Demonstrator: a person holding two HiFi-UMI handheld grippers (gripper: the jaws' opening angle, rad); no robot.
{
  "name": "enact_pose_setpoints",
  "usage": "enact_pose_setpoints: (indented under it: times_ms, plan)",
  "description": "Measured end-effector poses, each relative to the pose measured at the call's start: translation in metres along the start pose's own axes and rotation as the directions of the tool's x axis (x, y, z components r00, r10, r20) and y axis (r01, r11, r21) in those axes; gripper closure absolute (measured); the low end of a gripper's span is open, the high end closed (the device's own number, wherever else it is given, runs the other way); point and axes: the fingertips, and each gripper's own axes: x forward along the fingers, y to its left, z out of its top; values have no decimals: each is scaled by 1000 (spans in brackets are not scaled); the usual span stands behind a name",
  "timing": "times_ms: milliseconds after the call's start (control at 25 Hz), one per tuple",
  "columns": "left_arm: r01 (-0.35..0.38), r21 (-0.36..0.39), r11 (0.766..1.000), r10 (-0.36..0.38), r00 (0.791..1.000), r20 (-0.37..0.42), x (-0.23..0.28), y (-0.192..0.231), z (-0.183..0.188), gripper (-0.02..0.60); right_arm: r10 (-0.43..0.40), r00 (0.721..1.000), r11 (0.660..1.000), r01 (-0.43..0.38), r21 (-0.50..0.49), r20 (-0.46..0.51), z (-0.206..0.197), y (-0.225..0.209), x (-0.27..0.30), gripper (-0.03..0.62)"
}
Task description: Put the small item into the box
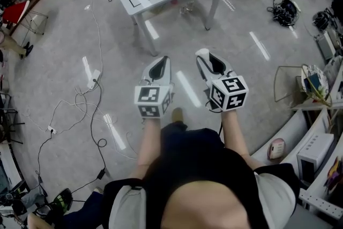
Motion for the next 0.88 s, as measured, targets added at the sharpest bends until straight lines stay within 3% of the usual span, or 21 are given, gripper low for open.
enact_pose_setpoints:
  times_ms: [400, 880]
  plan:
    - [-1, 2, 1000, 1, 1000, -4, 37, 40, 9, 574, -48, 999, 999, 48, -16, 1, 11, -18, 46, 456]
    - [-18, -11, 1000, 18, 1000, -13, 45, 71, 3, 574, -25, 1000, 1000, 25, -16, -18, 8, -10, 78, 456]
